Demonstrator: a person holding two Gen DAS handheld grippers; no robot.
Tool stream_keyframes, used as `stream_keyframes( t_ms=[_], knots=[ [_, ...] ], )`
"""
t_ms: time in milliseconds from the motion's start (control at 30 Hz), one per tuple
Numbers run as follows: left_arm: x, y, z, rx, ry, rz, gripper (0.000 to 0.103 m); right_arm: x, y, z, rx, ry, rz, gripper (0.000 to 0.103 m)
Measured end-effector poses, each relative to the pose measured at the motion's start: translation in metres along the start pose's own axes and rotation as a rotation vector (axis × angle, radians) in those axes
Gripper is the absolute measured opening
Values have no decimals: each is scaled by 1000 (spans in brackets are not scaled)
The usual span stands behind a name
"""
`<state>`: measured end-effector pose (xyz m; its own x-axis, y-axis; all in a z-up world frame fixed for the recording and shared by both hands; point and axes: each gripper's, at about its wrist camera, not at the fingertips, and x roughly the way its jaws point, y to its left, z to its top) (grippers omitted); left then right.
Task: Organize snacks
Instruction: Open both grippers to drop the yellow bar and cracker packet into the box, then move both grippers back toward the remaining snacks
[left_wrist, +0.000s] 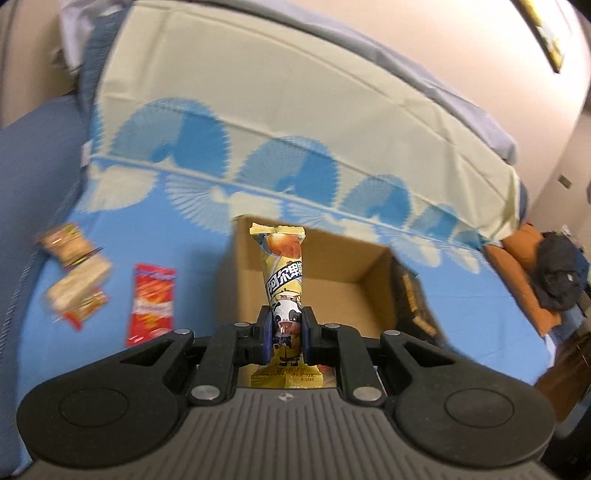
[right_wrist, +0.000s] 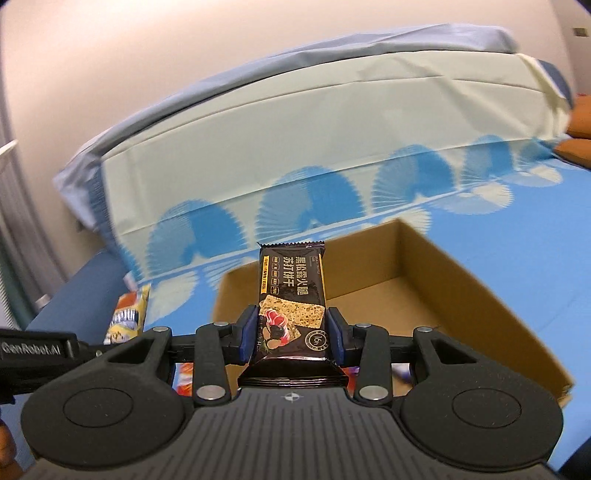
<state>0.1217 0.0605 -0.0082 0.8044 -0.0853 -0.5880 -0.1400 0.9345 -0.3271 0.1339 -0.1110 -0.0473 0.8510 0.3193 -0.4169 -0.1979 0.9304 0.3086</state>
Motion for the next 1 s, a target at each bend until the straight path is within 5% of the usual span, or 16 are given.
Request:
stream_keyframes(
  t_ms=[333,367,433,500,733,1000],
  knots=[
    [24,-68,26,82,-40,-91,17,-1,-23,4,33,-37,-73,41],
    [25,-72,28,91,-40,-92,20,0,-23,4,28,-41,-78,42],
    [27,-74,27,105,-35,-93,43,1,-23,5,15,-38,-95,53],
    [27,-72,21,110,-38,-87,45,1,-23,4,17,-34,-109,62],
    [17,-25,-21,95,-37,-36,47,5,-25,1,20,-11,-136,63],
    [-9,75,-60,38,10,80,47,10,-11,-7,-30,16,-127,65]
  ],
)
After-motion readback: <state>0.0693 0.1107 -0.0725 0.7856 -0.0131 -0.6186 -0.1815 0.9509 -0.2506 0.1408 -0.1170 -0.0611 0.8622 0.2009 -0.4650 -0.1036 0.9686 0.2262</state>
